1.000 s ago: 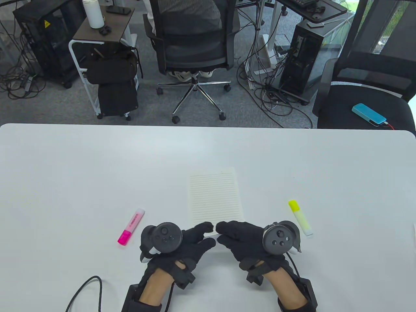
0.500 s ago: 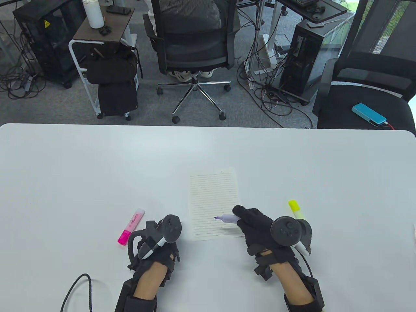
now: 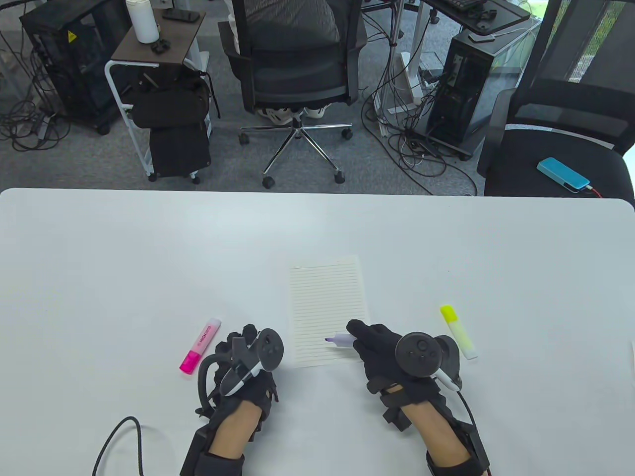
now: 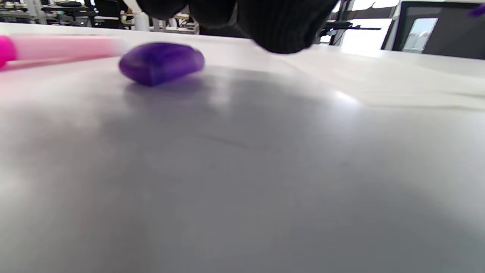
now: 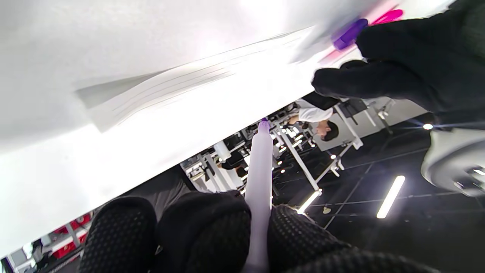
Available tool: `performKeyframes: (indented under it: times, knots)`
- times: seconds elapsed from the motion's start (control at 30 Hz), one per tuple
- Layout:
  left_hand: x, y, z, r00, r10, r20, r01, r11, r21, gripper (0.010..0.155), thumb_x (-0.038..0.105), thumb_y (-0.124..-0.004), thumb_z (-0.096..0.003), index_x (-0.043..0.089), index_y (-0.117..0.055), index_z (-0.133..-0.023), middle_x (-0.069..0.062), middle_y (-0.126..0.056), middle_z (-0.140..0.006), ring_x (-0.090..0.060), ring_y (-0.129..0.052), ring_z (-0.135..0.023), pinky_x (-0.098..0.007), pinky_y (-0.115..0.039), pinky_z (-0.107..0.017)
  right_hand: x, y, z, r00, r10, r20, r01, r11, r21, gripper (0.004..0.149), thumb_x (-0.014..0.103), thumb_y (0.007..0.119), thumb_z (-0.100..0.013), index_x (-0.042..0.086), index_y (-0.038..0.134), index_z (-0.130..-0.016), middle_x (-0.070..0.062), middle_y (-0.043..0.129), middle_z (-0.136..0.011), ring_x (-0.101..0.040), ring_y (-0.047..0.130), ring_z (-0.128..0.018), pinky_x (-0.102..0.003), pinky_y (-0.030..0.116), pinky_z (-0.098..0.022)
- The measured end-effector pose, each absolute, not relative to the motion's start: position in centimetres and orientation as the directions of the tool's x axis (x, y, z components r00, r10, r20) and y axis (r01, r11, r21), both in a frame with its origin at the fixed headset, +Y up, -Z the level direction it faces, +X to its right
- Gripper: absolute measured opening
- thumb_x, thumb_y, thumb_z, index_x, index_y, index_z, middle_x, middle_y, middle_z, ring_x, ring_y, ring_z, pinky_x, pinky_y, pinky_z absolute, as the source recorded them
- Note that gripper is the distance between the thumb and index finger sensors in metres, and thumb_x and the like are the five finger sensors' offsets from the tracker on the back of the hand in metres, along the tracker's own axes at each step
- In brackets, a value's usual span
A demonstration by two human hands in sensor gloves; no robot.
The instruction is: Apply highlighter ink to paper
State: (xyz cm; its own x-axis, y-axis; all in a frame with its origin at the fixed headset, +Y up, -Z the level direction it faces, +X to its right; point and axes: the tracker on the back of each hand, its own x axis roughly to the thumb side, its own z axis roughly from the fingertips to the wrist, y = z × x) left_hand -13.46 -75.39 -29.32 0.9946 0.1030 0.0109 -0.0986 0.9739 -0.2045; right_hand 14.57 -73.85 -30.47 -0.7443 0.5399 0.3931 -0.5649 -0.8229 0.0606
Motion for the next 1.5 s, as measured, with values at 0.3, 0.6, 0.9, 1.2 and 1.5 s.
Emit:
performKeyframes:
  times: [0.3,0.6,0.9,1.2,1.5]
  knots:
    - [-8.6,-76.1,-28.1,0.953,0.15,0.262,-0.082,0.964,-0.254,0.067,0.049,-0.07,-0.0447,0.032,-0.052,-0.107,-0.003,-0.041,-0.116,-0.044,-0.035,-0.106,-0.07,-0.028,-0.07,13.3,-74.2,-30.8,-0.788,0.489,0.373,-0.514,-0.857,0.039,0.043,0.033,0.077,-0.062,0.019,0.072,-0.102,-0.021,0.085,-0.078,-0.024,0.091,-0.043,-0.055,0.076,-0.054]
    - [-8.6,-77.2,-28.5,0.942,0.195,0.274,-0.082,0.923,-0.377,0.064,0.051,-0.069,-0.0449,0.034,-0.057,-0.106,0.001,-0.045,-0.116,-0.044,-0.033,-0.107,-0.07,-0.026,-0.07,12.8,-74.7,-31.4,-0.819,0.454,0.35,-0.471,-0.881,0.041,0.042,0.033,0.077,-0.063,0.019,0.072,-0.102,-0.021,0.084,-0.078,-0.024,0.091,-0.043,-0.055,0.076,-0.055]
    - [-8.8,-77.2,-28.6,0.938,0.221,0.268,-0.1,0.911,-0.4,0.063,0.05,-0.07,-0.0448,0.035,-0.059,-0.105,0.003,-0.047,-0.116,-0.043,-0.037,-0.106,-0.069,-0.028,-0.07,12.4,-74.9,-31.5,-0.829,0.44,0.346,-0.45,-0.891,0.053,0.042,0.033,0.076,-0.063,0.02,0.072,-0.102,-0.021,0.084,-0.078,-0.024,0.091,-0.043,-0.055,0.076,-0.055]
    - [-9.0,-77.3,-28.8,0.935,0.252,0.249,-0.129,0.896,-0.424,0.063,0.051,-0.07,-0.0448,0.035,-0.058,-0.105,0.003,-0.044,-0.116,-0.043,-0.038,-0.106,-0.069,-0.029,-0.07,11.9,-75.3,-31.6,-0.849,0.403,0.343,-0.41,-0.91,0.055,0.041,0.033,0.076,-0.063,0.021,0.073,-0.102,-0.022,0.084,-0.078,-0.024,0.091,-0.043,-0.055,0.077,-0.055]
    - [-9.0,-77.3,-28.9,0.935,0.261,0.239,-0.136,0.888,-0.438,0.064,0.051,-0.07,-0.0448,0.035,-0.057,-0.105,0.003,-0.043,-0.116,-0.043,-0.037,-0.106,-0.069,-0.029,-0.07,11.7,-74.4,-31.4,-0.846,0.417,0.333,-0.405,-0.908,0.107,0.038,0.031,0.08,-0.061,0.017,0.079,-0.097,-0.023,0.089,-0.071,-0.024,0.092,-0.035,-0.055,0.079,-0.052]
